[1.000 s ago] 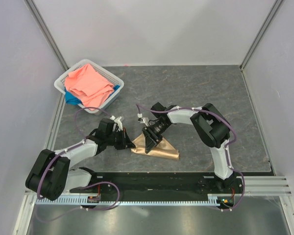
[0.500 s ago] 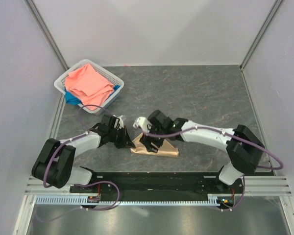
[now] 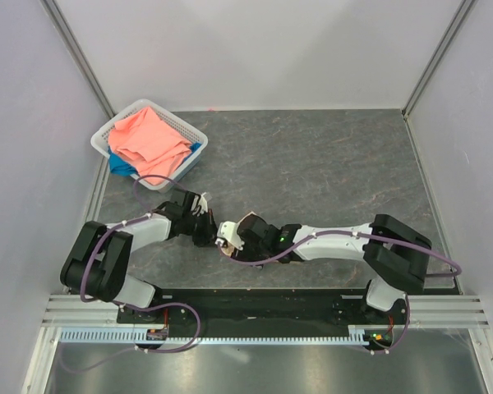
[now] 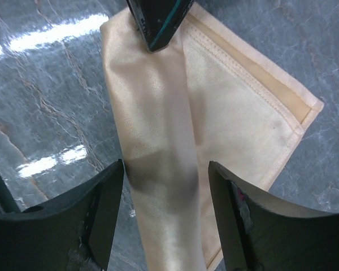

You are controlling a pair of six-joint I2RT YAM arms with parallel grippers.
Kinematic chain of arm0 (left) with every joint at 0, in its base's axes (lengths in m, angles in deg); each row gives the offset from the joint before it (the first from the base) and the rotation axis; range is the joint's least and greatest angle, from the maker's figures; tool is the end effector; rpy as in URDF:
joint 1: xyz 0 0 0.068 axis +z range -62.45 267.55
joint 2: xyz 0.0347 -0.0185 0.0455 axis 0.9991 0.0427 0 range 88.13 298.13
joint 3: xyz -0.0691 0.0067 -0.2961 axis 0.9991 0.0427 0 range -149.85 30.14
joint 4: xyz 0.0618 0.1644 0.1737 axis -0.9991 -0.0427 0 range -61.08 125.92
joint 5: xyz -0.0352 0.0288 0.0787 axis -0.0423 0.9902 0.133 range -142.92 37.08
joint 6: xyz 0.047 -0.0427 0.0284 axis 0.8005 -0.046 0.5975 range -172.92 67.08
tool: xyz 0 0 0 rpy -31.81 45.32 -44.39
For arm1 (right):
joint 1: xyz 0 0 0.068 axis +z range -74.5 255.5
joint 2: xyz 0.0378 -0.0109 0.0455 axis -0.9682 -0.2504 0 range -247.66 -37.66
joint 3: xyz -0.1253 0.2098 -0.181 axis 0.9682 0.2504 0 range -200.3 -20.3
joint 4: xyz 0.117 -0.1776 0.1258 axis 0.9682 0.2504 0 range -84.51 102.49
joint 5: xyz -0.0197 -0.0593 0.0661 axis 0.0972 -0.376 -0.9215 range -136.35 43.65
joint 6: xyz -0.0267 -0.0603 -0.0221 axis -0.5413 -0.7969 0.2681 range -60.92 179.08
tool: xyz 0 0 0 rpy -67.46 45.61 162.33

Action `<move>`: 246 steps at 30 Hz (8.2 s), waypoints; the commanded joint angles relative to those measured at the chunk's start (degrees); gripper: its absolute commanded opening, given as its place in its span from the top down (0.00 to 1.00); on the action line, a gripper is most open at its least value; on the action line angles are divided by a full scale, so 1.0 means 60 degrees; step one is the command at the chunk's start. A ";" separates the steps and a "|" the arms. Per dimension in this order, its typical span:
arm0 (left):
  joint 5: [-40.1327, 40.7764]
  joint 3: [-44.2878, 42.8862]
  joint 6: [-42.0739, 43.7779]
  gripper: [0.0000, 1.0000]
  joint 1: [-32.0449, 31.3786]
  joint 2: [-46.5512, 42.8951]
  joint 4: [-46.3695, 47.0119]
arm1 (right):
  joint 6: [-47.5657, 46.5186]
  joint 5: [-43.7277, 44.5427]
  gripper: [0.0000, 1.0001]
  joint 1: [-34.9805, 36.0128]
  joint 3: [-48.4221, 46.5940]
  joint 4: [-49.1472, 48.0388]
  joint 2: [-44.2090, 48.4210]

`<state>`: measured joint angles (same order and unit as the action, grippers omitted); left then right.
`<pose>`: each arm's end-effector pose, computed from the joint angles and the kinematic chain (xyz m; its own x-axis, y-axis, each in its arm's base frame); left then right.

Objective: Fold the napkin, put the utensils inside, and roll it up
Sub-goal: Roll the napkin with the utensil

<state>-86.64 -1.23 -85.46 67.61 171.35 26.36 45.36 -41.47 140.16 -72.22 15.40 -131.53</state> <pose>0.2073 -0.1086 0.1580 -0.9827 -0.1194 -0.1414 0.0058 0.7438 -0.6684 0.1463 0.2975 0.1977 -0.1187 -0.8029 -0.5842 -0.9328 0.2919 -0.2116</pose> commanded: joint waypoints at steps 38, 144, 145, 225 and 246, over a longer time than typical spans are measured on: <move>0.0507 0.0541 0.0515 0.36 -0.0133 -0.2240 0.0816 | 0.0982 -1.0437 0.71 -0.4039 -0.3021 0.3270 -0.4393; -0.0123 0.1362 -0.0071 0.39 -0.0133 -0.1551 0.3102 | 0.2271 -1.2796 0.71 -0.4713 -0.2289 0.0516 -0.4908; -0.0123 0.1406 -0.0100 0.41 -0.0147 -0.1435 0.3262 | 0.2286 -1.2797 0.71 -0.4713 -0.2289 0.0516 -0.4908; 0.0361 -0.0602 0.0530 0.45 0.0321 -0.1009 0.0435 | 0.2154 -1.0775 0.59 -0.4566 -0.2274 0.1600 -0.4321; -0.0020 -0.0365 0.0207 0.98 -0.0030 0.0470 0.0833 | 0.2755 -0.9737 0.30 -0.4713 -0.2728 0.1790 -0.3591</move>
<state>-85.76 -2.28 -83.80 67.83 172.45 31.82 63.48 -108.68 112.12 -87.25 26.46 -156.79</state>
